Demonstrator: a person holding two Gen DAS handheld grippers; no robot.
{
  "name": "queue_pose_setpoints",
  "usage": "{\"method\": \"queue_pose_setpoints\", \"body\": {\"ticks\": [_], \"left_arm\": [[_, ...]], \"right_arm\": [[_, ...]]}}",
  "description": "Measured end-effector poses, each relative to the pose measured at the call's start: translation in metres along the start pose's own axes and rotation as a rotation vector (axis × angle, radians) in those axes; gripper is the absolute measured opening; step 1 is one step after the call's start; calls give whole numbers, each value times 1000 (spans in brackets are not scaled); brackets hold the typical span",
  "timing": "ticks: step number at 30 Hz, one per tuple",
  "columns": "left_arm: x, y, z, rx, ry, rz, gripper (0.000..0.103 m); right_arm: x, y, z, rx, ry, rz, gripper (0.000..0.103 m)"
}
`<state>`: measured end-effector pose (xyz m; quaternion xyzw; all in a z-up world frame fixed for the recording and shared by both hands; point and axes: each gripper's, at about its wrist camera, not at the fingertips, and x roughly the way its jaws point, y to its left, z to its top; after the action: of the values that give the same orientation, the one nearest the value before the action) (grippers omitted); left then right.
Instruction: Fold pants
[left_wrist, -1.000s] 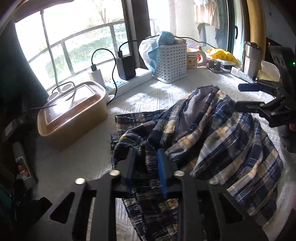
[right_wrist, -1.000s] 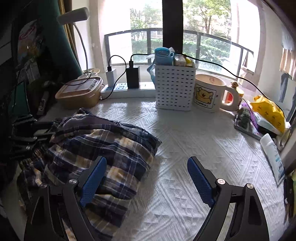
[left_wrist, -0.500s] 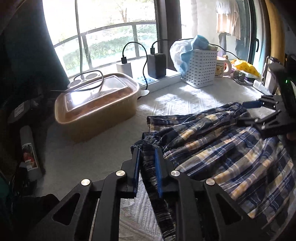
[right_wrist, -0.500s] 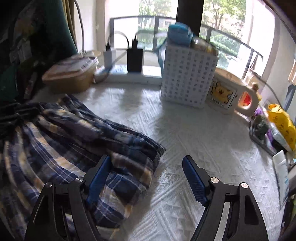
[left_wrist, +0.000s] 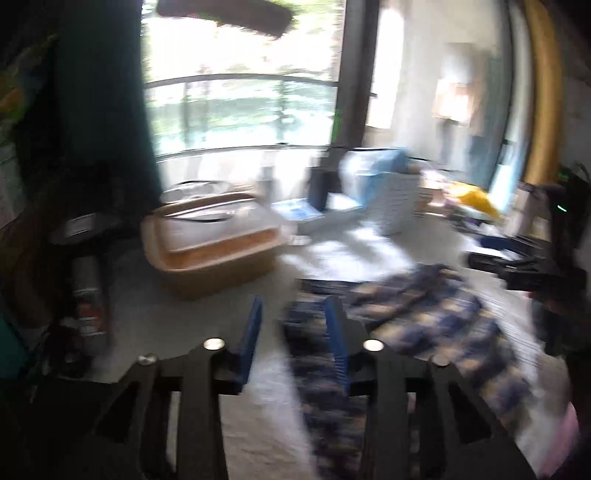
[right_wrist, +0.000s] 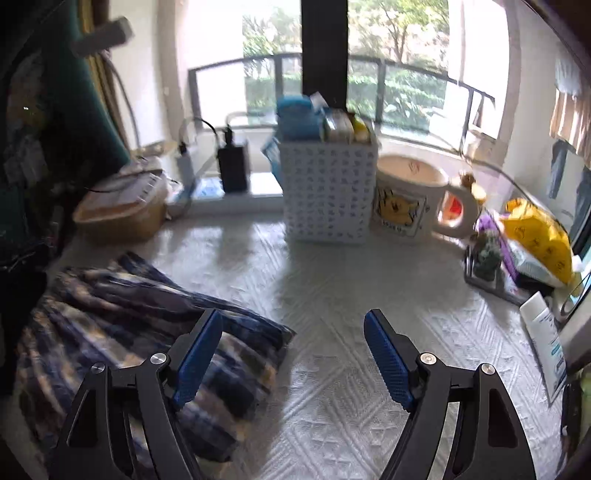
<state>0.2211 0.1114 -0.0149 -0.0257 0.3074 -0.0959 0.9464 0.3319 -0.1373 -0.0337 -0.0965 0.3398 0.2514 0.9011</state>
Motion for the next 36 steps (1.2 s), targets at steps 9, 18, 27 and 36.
{"method": "queue_pose_setpoints", "body": {"ticks": [9, 18, 27, 36], "left_arm": [[43, -49, -39, 134, 189, -92, 38], [46, -47, -55, 201, 212, -108, 38], [16, -39, -38, 240, 182, -28, 38], [50, -24, -3, 187, 190, -9, 38]], "right_arm": [[8, 76, -31, -193, 100, 145, 57], [0, 82, -72, -250, 168, 137, 57], [-37, 58, -103, -252, 231, 143, 57], [-37, 40, -40, -186, 66, 151, 57]]}}
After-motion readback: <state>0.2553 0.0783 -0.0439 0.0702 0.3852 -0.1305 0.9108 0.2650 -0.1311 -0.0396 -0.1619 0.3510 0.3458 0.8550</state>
